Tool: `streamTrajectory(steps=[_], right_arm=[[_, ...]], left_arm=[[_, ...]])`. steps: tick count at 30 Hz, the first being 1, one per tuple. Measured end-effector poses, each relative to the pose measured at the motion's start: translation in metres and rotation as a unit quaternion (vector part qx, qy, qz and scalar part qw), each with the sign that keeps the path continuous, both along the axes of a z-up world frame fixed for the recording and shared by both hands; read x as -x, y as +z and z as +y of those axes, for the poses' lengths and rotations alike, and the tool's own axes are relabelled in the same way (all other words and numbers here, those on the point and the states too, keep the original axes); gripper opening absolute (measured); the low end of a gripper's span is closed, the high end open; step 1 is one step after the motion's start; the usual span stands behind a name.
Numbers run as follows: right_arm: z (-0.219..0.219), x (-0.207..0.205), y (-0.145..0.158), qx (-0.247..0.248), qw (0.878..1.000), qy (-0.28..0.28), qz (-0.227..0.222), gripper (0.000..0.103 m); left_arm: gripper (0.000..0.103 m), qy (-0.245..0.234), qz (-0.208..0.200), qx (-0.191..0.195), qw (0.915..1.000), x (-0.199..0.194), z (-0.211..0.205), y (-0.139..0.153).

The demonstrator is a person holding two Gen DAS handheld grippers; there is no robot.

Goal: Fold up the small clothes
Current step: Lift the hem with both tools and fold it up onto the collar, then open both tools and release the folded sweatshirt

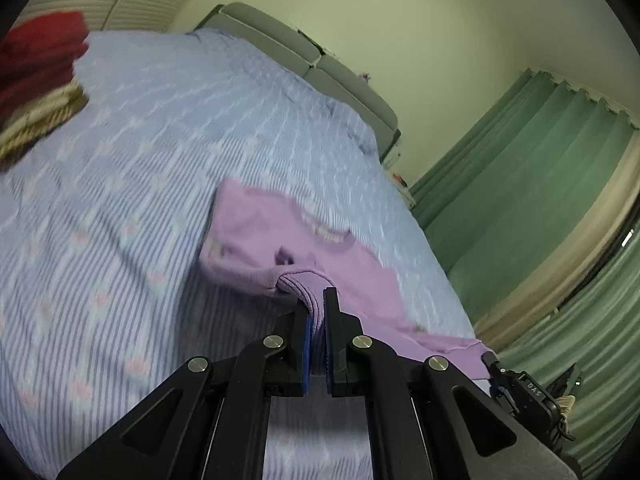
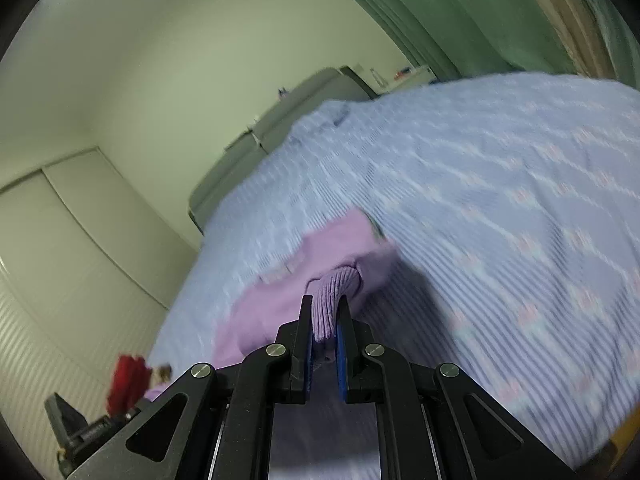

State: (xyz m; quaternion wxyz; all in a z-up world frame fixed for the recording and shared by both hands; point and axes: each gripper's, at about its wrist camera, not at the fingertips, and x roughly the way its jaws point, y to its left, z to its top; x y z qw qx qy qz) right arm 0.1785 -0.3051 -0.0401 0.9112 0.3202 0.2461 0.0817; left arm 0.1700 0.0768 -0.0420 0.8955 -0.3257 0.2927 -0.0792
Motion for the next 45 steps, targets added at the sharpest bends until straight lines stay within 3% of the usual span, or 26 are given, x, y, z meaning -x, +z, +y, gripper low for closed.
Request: streamTrajectory(steps=[7,12,17,21,27,33,36,37,39,40,41,45], right_arm=[[0.018,-0.083,0.040,0.029,0.999,0.006,-0.013,0.010],[0.033,-0.148,0.043,0.063,0.998,0.015,0.011,0.010],[0.042,-0.206,0.020,0.081,0.995,0.013,0.056,0.010],[0.049,-0.240,-0.006,0.099,0.991,0.020,0.089,0.010],[0.054,-0.267,-0.044,0.108,0.985,0.026,0.130,0.010],[0.054,-0.276,-0.062,0.115,0.982,0.029,0.148,0.010],[0.057,-0.277,-0.060,0.122,0.980,0.045,0.149,0.021],[0.058,-0.275,-0.056,0.130,0.980,0.050,0.144,0.028],[0.061,-0.268,-0.045,0.156,0.978,0.050,0.126,0.056],[0.063,-0.260,-0.037,0.172,0.978,0.052,0.109,0.057],[0.065,-0.252,-0.028,0.191,0.976,0.059,0.089,0.057],[0.065,-0.231,-0.009,0.262,0.961,0.065,0.064,0.057]], left_arm=[[0.007,0.024,0.011,-0.011,0.9996,-0.082,0.011,0.025],[0.007,0.037,0.043,-0.023,0.9981,-0.135,0.017,0.014],[0.007,0.044,0.076,-0.052,0.9948,-0.181,0.019,-0.015],[0.007,0.046,0.101,-0.054,0.9923,-0.204,0.023,-0.042],[0.007,0.041,0.136,-0.048,0.9887,-0.222,0.028,-0.078],[0.009,0.029,0.150,-0.046,0.9872,-0.231,0.029,-0.093],[0.011,0.007,0.155,-0.057,0.9863,-0.234,0.027,-0.089],[0.016,-0.005,0.155,-0.059,0.9862,-0.233,0.027,-0.084],[0.040,-0.022,0.144,-0.056,0.9877,-0.228,0.027,-0.074],[0.061,-0.030,0.131,-0.057,0.9893,-0.224,0.029,-0.067],[0.069,-0.033,0.115,-0.064,0.9908,-0.218,0.030,-0.059],[0.070,-0.042,0.075,-0.156,0.9840,-0.204,0.035,-0.042]])
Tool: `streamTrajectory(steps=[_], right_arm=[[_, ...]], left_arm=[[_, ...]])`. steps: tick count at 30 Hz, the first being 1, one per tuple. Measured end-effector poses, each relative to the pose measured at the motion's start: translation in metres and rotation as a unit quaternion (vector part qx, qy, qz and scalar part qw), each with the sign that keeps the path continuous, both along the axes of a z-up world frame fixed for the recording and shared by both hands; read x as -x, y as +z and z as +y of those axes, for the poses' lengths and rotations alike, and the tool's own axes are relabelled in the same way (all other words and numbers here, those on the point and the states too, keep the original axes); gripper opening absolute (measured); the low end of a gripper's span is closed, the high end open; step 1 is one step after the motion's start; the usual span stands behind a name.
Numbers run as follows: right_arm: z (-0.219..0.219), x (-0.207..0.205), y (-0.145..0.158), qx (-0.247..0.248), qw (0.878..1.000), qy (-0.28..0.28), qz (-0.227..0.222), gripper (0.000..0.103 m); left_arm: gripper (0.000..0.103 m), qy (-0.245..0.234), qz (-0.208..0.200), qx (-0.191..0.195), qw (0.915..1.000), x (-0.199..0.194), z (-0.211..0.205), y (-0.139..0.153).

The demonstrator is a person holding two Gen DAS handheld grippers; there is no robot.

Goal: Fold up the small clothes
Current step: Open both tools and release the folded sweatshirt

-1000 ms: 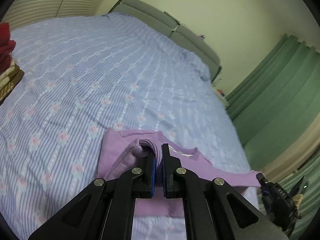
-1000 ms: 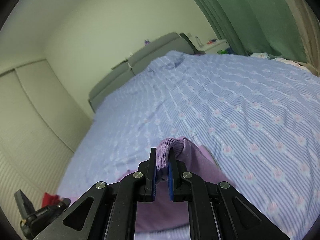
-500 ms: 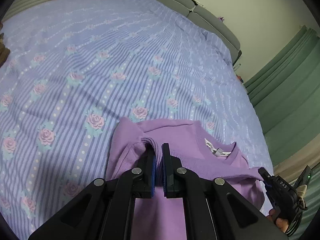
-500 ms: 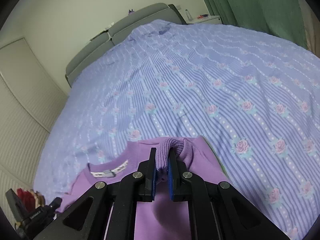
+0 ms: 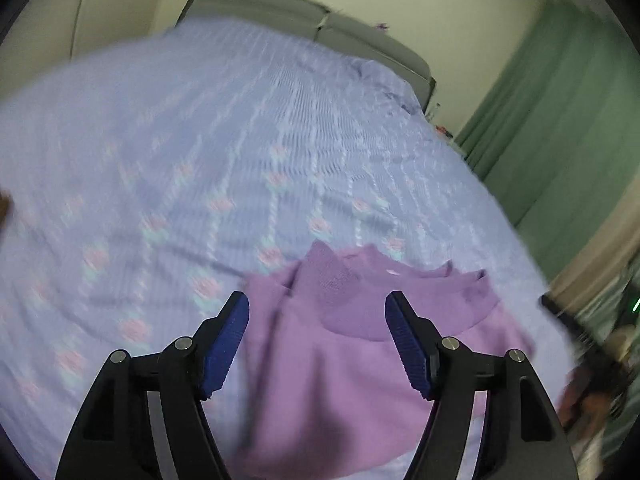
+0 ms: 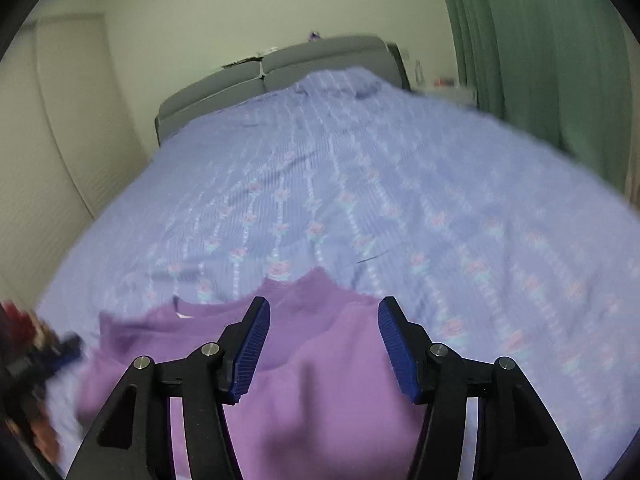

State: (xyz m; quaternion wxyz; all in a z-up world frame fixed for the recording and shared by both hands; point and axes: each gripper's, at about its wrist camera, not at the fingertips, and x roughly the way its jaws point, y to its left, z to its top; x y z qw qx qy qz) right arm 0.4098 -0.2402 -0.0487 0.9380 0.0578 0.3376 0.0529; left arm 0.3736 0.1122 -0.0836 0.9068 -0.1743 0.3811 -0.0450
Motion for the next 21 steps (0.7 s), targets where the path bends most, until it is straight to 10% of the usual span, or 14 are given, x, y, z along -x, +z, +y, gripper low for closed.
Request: streamTrajectory(steps=[4,17,21], right_arm=[[-0.006,-0.004,-0.008,0.054,0.998,-0.007,0.020,0.057],[-0.024,-0.023,-0.062,0.015,0.995,0.015,0.101,0.057],[-0.027,-0.018,-0.064,0.012,0.994,0.012,0.104,0.022]], left_arm=[[0.069,-0.028,0.013,-0.068,0.9972,-0.002,-0.004,-0.007],[0.042,-0.046,0.080,-0.059,0.9939,-0.025,-0.019,-0.042],[0.013,-0.039,0.080,-0.055,0.9944,-0.017,-0.017,-0.042]])
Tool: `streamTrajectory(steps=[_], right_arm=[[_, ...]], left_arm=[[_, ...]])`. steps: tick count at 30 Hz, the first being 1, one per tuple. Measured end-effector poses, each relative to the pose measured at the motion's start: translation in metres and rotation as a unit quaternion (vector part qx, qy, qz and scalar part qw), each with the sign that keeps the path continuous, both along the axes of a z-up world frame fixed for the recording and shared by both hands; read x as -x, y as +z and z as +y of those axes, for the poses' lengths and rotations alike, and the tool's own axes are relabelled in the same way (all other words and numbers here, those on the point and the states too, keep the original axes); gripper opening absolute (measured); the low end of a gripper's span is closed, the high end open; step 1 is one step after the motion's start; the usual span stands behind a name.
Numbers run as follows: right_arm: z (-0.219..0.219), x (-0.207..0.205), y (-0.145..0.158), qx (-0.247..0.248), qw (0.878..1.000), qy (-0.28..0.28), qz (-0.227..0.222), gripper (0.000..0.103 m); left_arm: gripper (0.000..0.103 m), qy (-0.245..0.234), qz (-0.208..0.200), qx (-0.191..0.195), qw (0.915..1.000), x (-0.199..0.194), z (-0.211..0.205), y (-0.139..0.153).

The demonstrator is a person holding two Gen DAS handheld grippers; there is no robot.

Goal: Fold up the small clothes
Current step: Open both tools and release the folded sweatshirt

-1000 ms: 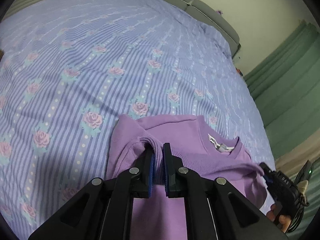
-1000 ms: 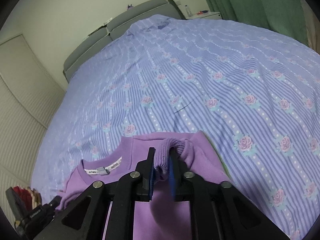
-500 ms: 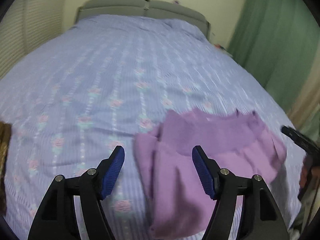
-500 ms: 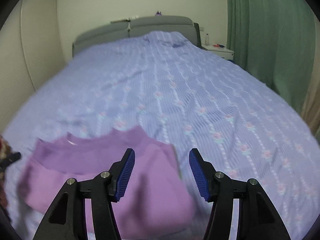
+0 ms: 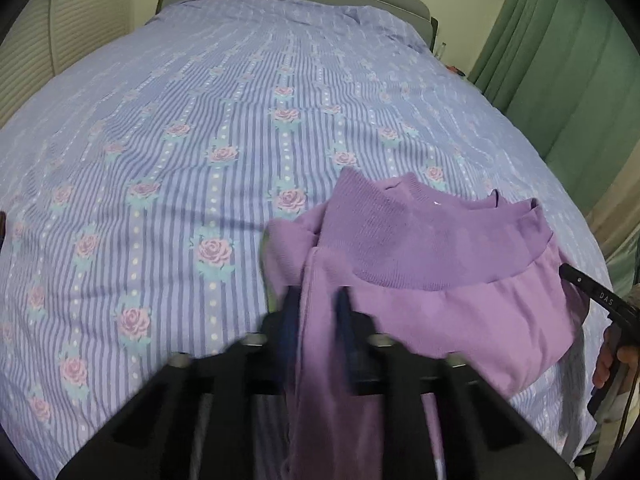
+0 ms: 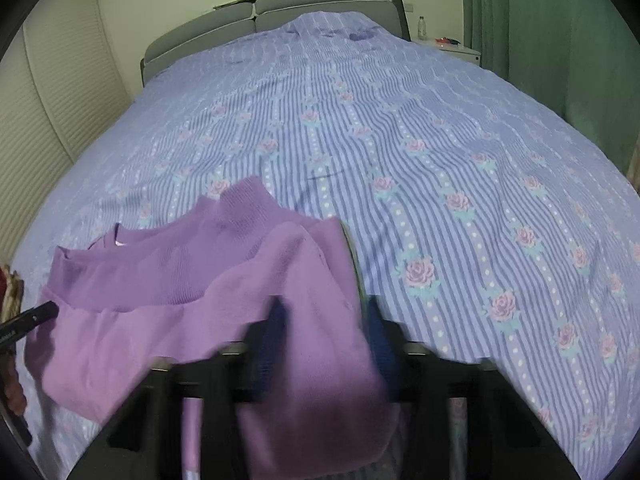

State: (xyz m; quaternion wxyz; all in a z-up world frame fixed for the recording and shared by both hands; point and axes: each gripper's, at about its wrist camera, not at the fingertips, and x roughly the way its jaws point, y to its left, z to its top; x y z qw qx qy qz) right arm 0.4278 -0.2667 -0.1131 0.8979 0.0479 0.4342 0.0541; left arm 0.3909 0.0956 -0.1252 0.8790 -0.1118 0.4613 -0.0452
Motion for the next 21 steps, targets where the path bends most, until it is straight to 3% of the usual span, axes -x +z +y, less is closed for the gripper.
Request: streamTrajectory(steps=[2,6,15,17,19,20,21], right_arm=[[-0.002,0.008,0.006,-0.003,1.000,-0.008,-0.013,0.012],[-0.002,0.030,0.023,0.005,0.999,-0.020,-0.046,0.011],[0.004,0.016,-0.002,0.060,0.997,-0.041,-0.003,0.011],[0.005,0.016,-0.003,0.070,0.997,-0.043,0.000,0.011],[0.010,0.020,0.005,0.081,0.996,-0.044,-0.010,0.015],[0.012,0.023,0.009,0.088,0.995,-0.047,-0.014,0.026],[0.016,0.029,0.017,0.092,0.994,-0.049,-0.026,0.043]], left_arm=[[0.010,0.006,-0.003,0.011,0.9999,0.006,0.002,0.005],[0.010,0.015,-0.019,0.021,0.9995,0.020,0.007,0.015],[0.012,0.031,0.017,0.031,0.9989,0.000,0.017,-0.008],[0.022,0.030,0.026,0.031,0.9987,0.001,0.020,-0.010],[0.035,0.032,0.024,0.019,0.9990,0.000,0.021,-0.004],[0.045,0.033,0.012,0.009,0.9994,0.006,0.022,0.005],[0.050,0.038,-0.003,0.000,0.9993,0.014,0.024,0.013]])
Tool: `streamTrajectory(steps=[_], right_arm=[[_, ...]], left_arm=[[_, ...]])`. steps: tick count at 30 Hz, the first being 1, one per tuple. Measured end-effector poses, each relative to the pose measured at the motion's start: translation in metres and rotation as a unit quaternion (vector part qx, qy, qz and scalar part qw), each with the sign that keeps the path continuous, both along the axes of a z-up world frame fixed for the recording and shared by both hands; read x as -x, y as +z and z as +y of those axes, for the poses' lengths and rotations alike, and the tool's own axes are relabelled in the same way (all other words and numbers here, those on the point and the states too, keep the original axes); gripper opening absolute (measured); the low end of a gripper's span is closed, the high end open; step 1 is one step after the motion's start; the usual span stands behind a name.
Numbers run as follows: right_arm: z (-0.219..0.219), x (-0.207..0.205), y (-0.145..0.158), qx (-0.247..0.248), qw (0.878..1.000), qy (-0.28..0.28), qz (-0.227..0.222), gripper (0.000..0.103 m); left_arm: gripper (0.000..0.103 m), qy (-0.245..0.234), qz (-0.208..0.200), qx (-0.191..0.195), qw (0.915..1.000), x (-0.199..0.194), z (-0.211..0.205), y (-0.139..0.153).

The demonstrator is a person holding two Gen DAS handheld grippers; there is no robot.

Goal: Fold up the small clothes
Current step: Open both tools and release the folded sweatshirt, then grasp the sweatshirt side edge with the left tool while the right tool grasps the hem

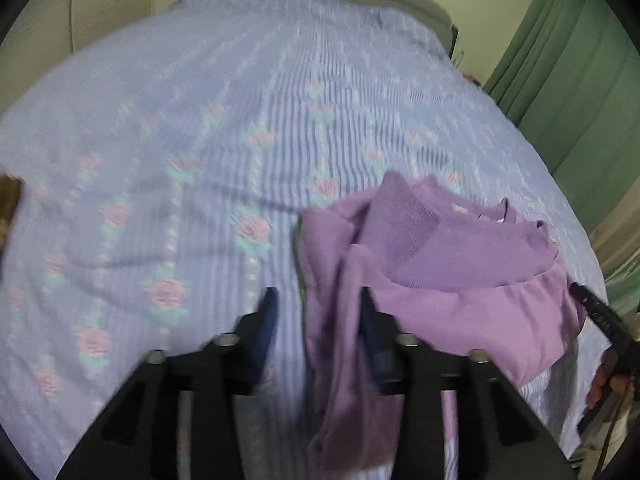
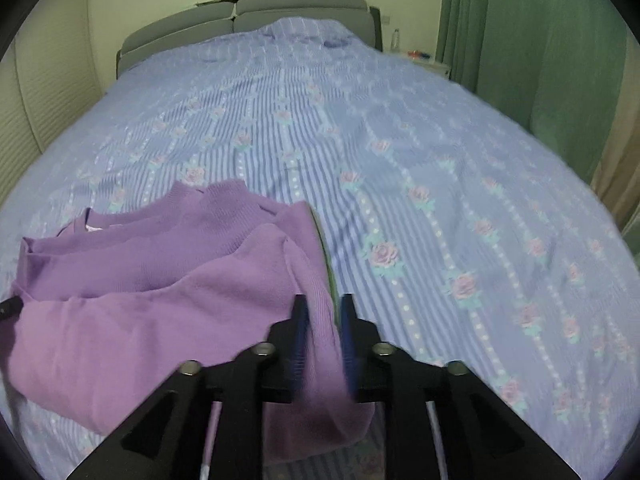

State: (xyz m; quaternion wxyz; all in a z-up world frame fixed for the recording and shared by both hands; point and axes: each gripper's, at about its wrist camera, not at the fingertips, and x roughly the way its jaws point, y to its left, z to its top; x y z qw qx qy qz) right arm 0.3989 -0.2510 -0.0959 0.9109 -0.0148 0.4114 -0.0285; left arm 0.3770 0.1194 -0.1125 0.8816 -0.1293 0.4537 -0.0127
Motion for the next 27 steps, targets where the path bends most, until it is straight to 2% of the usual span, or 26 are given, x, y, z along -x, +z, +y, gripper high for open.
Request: streamTrajectory(steps=[2,4,6,7,9,12,16,19,22,25,27], right_arm=[[0.006,0.020,0.021,0.005,0.999,0.004,-0.045,0.056],[0.014,0.040,0.042,0.015,0.997,0.006,-0.075,0.057],[0.021,0.055,0.055,0.001,0.995,0.024,-0.093,0.059],[0.027,0.067,0.061,-0.011,0.994,0.036,-0.101,0.060],[0.038,0.080,0.065,-0.026,0.993,0.056,-0.104,0.060],[0.056,0.097,0.059,-0.047,0.990,0.086,-0.099,0.060],[0.075,0.110,0.042,-0.063,0.988,0.112,-0.086,0.060],[0.087,0.116,0.027,-0.075,0.987,0.125,-0.068,0.060],[0.093,0.118,0.019,-0.082,0.986,0.129,-0.060,0.060],[0.094,0.115,0.013,-0.087,0.987,0.125,-0.054,0.058],[0.094,0.111,0.010,-0.091,0.987,0.122,-0.050,0.049]], left_arm=[[0.063,0.018,-0.044,-0.020,0.9987,0.021,0.004,0.024],[0.067,0.034,-0.068,-0.035,0.9965,0.043,0.008,0.040],[0.067,0.039,-0.081,-0.035,0.9953,0.066,0.012,0.051],[0.069,0.038,-0.083,-0.023,0.9955,0.076,0.015,0.052],[0.069,0.032,-0.078,0.025,0.9961,0.094,0.018,0.047],[0.069,0.029,-0.056,0.100,0.9930,0.111,0.020,0.024],[0.069,0.030,-0.032,0.172,0.9842,0.121,0.015,-0.013],[0.068,0.032,-0.022,0.236,0.9709,0.118,0.016,-0.034],[0.062,0.043,-0.023,0.262,0.9637,0.112,0.016,-0.047],[0.062,0.046,-0.028,0.288,0.9560,0.103,0.014,-0.054],[0.062,0.053,-0.034,0.297,0.9527,0.093,0.012,-0.058]])
